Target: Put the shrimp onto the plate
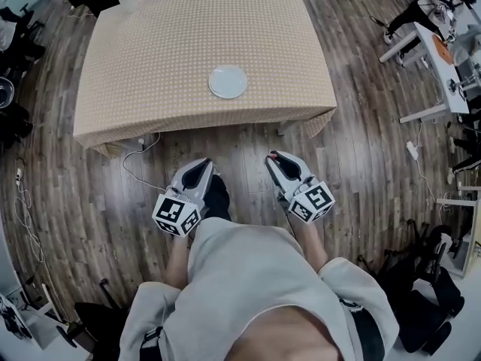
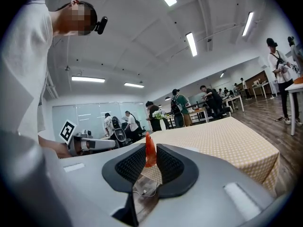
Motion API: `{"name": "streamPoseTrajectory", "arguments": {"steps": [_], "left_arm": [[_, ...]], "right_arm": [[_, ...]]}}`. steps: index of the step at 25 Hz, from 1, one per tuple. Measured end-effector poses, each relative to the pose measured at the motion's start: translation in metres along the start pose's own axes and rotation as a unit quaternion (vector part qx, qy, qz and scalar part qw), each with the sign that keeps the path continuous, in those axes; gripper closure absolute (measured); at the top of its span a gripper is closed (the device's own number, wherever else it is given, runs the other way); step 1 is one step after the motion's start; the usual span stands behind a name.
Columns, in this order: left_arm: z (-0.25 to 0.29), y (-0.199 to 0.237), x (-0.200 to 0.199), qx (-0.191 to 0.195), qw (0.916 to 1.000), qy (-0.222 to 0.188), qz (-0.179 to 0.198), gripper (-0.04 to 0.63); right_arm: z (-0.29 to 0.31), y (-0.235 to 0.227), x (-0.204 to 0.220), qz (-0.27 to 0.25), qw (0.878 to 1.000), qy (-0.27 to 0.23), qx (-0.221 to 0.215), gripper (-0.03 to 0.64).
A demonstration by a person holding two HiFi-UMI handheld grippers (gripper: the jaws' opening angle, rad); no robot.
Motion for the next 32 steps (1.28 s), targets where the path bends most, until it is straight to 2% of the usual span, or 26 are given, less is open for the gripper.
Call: {"name": "streamPoseTrajectory", "arguments": {"steps": [9,18,25,32], "left_arm": [[0.036,0.107,-0.07,0.013,0.9998,-0.007,0.015,0.584],[0.071,0.175,-0.122,0.033,0.9986,-0.015,0.038,0.584],[0.079,0.2,-0.125,0.029,0.9993,-0.01,0.023,0.584],[0.104,0.195,-0.115,0.012,0.9999,-0.001,0.005,0.584]], "right_arm": [[0.119,-0.011,-0.056,-0.022,1.0,-0.011,0.003,0.548],[0.198,-0.027,-0.098,-0.037,0.999,-0.031,0.012,0.548],[0.219,-0.035,-0.103,-0.035,0.999,-0.022,0.017,0.548],[0.221,-0.063,-0.103,-0.03,0.999,-0.009,0.005,0.548]]}}
Point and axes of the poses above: the fingertips, and each gripper's own axes: z forward along the fingers, y to its left, x out of its underside, the point moved 4 cm from there along -z, backward along the fingers, and after that the axes turned 4 degrees about x, right-handed, at the moved point
